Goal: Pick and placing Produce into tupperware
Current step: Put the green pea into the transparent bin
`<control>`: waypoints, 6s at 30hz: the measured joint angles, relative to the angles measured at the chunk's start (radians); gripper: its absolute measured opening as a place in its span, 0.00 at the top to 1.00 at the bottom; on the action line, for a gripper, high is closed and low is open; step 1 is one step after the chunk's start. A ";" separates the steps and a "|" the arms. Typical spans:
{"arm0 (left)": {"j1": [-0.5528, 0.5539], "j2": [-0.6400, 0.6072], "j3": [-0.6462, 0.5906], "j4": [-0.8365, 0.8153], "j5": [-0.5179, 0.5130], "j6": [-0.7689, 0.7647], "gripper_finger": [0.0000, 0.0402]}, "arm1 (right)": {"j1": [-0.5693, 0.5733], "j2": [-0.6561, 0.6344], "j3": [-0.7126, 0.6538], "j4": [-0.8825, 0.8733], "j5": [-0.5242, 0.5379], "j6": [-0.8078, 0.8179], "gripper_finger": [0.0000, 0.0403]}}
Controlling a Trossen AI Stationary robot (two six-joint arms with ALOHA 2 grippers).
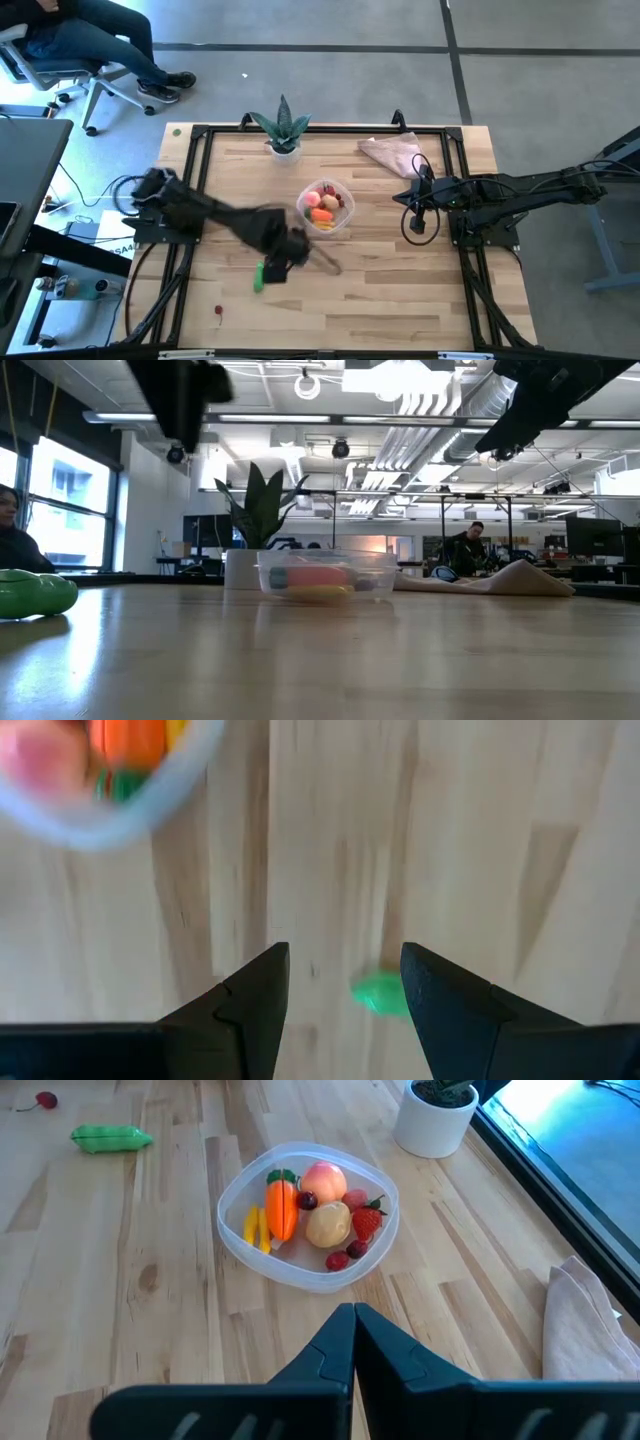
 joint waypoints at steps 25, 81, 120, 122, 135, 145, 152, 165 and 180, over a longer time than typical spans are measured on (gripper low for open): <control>-0.298 -0.135 -0.272 -0.133 -0.053 -1.465 0.54 | 0.000 0.000 0.000 0.000 0.000 0.000 1.00; -0.298 -0.039 -0.483 0.394 -0.013 -1.748 0.54 | 0.000 0.000 0.000 0.000 0.000 0.000 1.00; -0.211 0.046 -0.482 0.445 0.128 -1.594 0.54 | 0.000 0.000 0.000 0.000 0.000 0.000 1.00; -0.211 0.047 -0.482 0.445 0.128 -1.594 0.54 | 0.000 0.000 0.000 0.000 0.000 0.000 1.00; -0.211 0.047 -0.482 0.446 0.118 -1.594 0.67 | 0.000 0.000 0.000 0.000 0.000 0.000 1.00; -0.205 0.048 -0.467 0.490 0.113 -1.524 0.65 | 0.000 0.000 0.000 0.000 0.000 0.000 1.00; -0.183 0.048 -0.408 0.498 0.098 -1.411 0.63 | 0.000 0.000 0.000 0.000 0.000 0.000 1.00; -0.112 0.048 -0.322 0.481 0.084 -1.174 0.62 | 0.000 0.000 0.000 0.001 0.000 0.000 1.00; -0.108 0.047 -0.322 0.491 0.174 -1.165 0.45 | 0.000 0.000 0.000 0.000 0.000 0.000 1.00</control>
